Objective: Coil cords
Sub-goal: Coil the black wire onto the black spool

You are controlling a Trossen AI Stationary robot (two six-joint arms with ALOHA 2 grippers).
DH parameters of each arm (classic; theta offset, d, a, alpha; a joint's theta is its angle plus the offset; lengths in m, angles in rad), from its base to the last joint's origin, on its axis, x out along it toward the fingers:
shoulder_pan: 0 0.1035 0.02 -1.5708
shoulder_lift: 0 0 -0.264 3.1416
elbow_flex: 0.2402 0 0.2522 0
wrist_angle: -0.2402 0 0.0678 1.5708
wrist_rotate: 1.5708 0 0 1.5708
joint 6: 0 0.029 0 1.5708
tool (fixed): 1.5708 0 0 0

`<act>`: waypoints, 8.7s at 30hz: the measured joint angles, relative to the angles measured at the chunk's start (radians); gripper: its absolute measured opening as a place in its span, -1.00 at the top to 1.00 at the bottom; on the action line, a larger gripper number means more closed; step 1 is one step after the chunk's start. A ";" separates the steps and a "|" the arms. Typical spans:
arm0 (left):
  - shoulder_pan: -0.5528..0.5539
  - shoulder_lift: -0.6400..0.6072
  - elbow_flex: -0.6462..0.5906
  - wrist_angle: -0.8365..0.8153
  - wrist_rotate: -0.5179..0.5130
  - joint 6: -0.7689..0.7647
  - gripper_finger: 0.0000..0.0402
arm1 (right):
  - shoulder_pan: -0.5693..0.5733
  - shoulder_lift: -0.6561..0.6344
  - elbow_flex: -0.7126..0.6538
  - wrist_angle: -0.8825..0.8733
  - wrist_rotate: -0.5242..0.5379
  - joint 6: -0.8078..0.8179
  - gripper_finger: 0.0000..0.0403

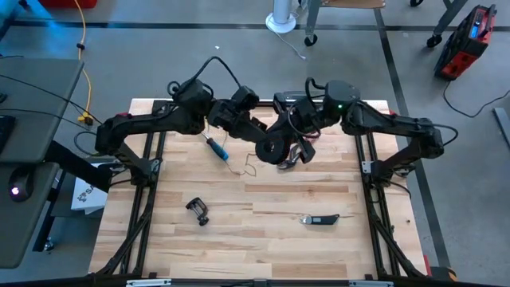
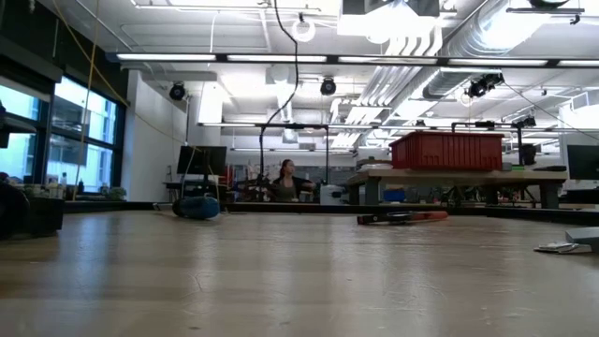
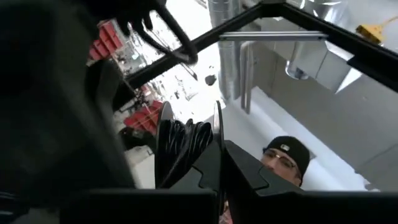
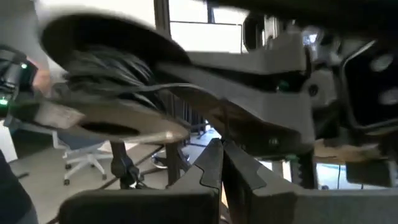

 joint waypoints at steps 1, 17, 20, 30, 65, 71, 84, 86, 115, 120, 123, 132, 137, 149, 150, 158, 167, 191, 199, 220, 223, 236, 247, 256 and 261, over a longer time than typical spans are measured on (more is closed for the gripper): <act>0.004 0.001 0.000 -0.001 0.005 0.006 1.00 | 0.000 0.002 0.000 -0.009 0.000 0.004 1.00; 0.123 -0.022 0.000 0.237 -0.065 0.292 1.00 | 0.000 0.011 0.001 0.063 0.071 0.031 1.00; 0.141 -0.020 0.000 0.261 -0.088 0.345 1.00 | 0.000 0.035 0.000 0.107 0.089 0.030 1.00; 0.229 -0.022 0.001 0.430 -0.096 0.345 1.00 | -0.007 0.147 0.000 0.239 0.137 0.079 1.00; 0.632 -0.255 0.000 0.118 0.165 0.574 1.00 | 0.016 0.053 0.000 0.049 0.531 -0.013 0.07; 0.630 -0.334 0.000 -0.247 0.185 0.809 1.00 | 0.016 -0.005 0.000 -0.141 0.694 -0.058 0.06; 0.577 -0.462 -0.064 -0.442 0.060 0.994 1.00 | -0.003 -0.044 0.000 -0.278 0.709 -0.078 0.07; 0.543 -0.463 -0.094 -0.415 0.025 0.983 1.00 | -0.004 -0.023 0.000 -0.259 0.658 -0.050 0.07; 0.409 -0.351 -0.132 -0.024 -0.060 0.839 1.00 | 0.000 0.192 0.000 0.135 0.538 -0.035 0.07; 0.409 -0.352 -0.132 -0.017 -0.059 0.830 1.00 | 0.000 0.206 0.000 0.154 0.504 -0.031 0.07; 0.409 -0.351 -0.132 -0.013 -0.058 0.830 1.00 | 0.000 0.222 0.000 0.176 0.442 -0.031 0.07; 0.399 -0.351 -0.131 0.004 -0.053 0.807 1.00 | -0.006 0.273 0.000 0.249 0.440 -0.027 0.07; 0.394 -0.351 -0.131 0.003 -0.053 0.797 1.00 | -0.006 0.273 0.000 0.266 0.439 -0.024 0.07; 0.347 -0.325 -0.131 0.003 -0.052 0.794 1.00 | -0.006 0.282 0.000 0.263 0.407 -0.005 0.07; 0.346 -0.323 -0.131 0.003 -0.052 0.794 1.00 | -0.006 0.282 0.000 0.259 0.407 -0.005 0.07; 0.341 -0.315 -0.131 0.003 -0.054 0.796 1.00 | -0.006 0.282 0.000 0.228 0.407 -0.005 0.07; 0.341 -0.315 -0.131 0.003 -0.054 0.803 1.00 | -0.006 0.282 0.000 0.224 0.408 -0.008 0.49; 0.441 -0.390 -0.131 -0.216 0.014 0.754 1.00 | 0.125 0.112 0.000 -0.055 0.392 -0.031 1.00; 0.438 -0.449 -0.131 -0.414 0.073 0.685 1.00 | 0.124 0.009 0.000 -0.081 0.417 -0.058 1.00; 0.427 -0.459 -0.131 -0.814 0.027 0.902 1.00 | 0.117 -0.032 0.000 0.023 0.452 -0.054 1.00; 0.428 -0.459 -0.131 -0.778 -0.022 0.902 1.00 | 0.117 -0.032 0.000 -0.003 0.444 -0.020 1.00; 0.427 -0.433 -0.131 -0.470 -0.042 0.793 1.00 | 0.118 -0.013 0.000 -0.076 0.426 0.006 1.00; 0.462 -0.426 -0.131 -0.564 -0.218 0.929 1.00 | 0.130 -0.013 0.000 -0.068 0.348 0.057 1.00; 0.483 -0.431 -0.131 -0.667 -0.007 0.792 1.00 | 0.134 -0.048 0.000 -0.097 0.352 0.025 1.00; 0.459 -0.431 -0.131 -0.795 0.168 0.710 1.00 | 0.129 -0.093 0.000 -0.090 0.366 0.004 1.00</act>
